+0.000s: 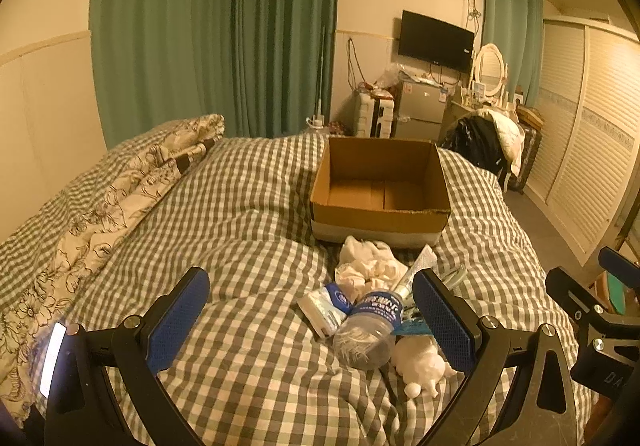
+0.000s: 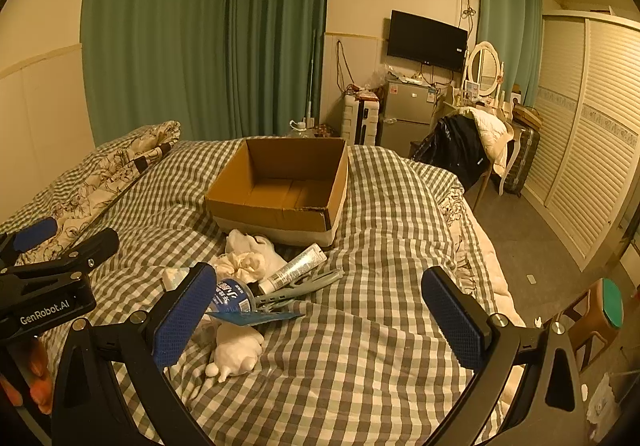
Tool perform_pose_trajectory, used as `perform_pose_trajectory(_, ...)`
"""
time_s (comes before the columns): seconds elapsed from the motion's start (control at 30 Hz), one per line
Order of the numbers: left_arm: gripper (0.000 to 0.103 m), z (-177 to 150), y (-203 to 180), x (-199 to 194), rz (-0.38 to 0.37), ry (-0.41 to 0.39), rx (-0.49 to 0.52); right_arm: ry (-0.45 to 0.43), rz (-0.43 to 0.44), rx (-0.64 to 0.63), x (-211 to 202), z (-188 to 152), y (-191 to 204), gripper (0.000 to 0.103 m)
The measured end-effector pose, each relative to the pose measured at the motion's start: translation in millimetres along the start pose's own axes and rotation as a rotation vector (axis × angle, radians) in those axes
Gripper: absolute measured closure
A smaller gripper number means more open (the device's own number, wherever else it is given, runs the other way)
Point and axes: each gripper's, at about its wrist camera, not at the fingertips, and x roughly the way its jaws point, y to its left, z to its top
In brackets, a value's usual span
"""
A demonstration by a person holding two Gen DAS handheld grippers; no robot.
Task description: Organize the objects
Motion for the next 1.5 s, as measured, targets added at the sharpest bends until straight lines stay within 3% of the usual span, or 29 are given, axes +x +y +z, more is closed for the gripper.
perform_pose_trajectory(0.4, 0.002, -35.1, -21.6, 54.1, 0.015, 0.144, 0.091, 0.071, 0.011, 0.017, 36.8, -15.2, -7.6, 0.000)
perform_pose_trajectory(0.63, 0.010, -53.1, -31.6, 88.6, 0.002, 0.232, 0.129, 0.124, 0.014, 0.033, 61.7, -26.5, -15.8, 0.000)
perform_pose_trajectory(0.87, 0.011, -62.4, -48.7, 112.2, -0.036, 0.289, 0.193, 0.171, 0.015, 0.052, 84.4, -35.9, -21.8, 0.000)
perform_pose_trajectory(0.93, 0.014, -63.2, -55.3, 119.3, -0.038, 0.291, 0.219, 0.182, 0.018, 0.055, 88.8, -38.6, -22.8, 0.000)
perform_pose_trajectory(1.07, 0.039, -59.9, -56.2, 127.2, -0.113, 0.308, 0.208, 0.204, 0.020, 0.059, 95.7, -43.1, -25.1, 0.000)
perform_pose_trajectory(1.33, 0.040, -53.3, -44.4, 109.1, -0.121, 0.263, 0.167, 0.208, 0.022, 0.043, 91.1, -42.1, -20.3, 0.000)
perform_pose_trajectory(1.5, 0.040, -35.3, -27.6, 78.7, -0.108, 0.193, 0.140, 0.211, 0.046, 0.002, 84.8, -40.8, -2.2, 0.000)
